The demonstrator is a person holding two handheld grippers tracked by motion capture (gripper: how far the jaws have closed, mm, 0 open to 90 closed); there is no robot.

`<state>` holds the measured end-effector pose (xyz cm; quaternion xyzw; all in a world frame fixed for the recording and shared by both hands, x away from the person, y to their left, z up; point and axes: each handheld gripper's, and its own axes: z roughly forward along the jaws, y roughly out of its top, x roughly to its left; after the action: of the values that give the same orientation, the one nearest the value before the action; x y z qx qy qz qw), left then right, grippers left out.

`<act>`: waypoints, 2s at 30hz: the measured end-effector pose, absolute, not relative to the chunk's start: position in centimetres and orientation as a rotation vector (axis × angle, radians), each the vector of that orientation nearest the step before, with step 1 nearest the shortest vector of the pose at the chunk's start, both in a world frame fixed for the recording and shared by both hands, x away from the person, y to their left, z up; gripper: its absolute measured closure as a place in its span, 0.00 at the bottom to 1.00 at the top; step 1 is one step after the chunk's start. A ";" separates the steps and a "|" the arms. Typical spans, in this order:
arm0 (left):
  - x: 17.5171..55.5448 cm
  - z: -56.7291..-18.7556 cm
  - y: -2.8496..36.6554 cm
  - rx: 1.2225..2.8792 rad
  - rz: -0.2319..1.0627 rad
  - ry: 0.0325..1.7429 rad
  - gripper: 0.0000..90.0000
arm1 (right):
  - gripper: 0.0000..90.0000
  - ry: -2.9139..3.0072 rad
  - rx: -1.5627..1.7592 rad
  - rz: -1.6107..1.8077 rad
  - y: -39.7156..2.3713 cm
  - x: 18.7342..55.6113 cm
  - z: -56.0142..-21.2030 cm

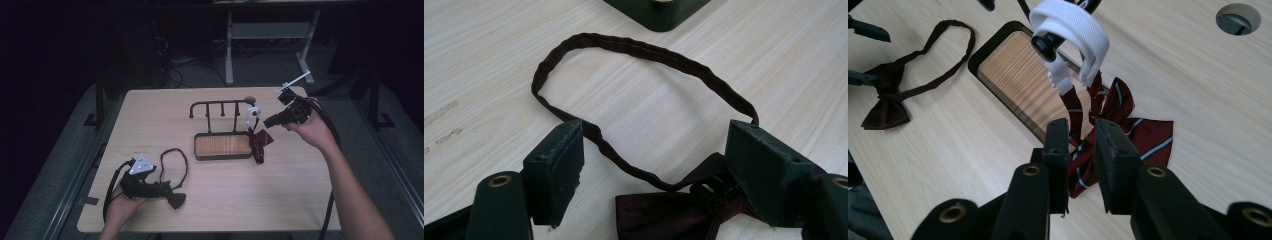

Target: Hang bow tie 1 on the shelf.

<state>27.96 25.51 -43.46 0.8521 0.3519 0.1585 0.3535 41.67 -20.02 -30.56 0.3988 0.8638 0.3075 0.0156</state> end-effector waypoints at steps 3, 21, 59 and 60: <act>28.0 -43.5 25.5 2.204 0.410 0.910 0.27 | 0.81 2.692 1.233 0.975 -20.2 41.3 -30.8; 28.0 -43.4 25.7 2.187 0.415 0.924 0.27 | 0.76 2.714 1.236 1.010 -21.1 39.4 -33.9; 29.5 -41.5 25.9 2.147 0.436 0.958 0.40 | 0.58 2.729 1.234 1.023 -22.3 34.6 -38.0; 29.7 -41.4 26.0 2.157 0.437 0.960 0.41 | 0.57 2.724 1.232 1.023 -22.3 34.5 -38.0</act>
<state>29.71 26.00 -41.44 0.8375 0.3728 0.1695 0.3618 34.54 -22.34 -38.04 0.3899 0.8621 0.3236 -0.0093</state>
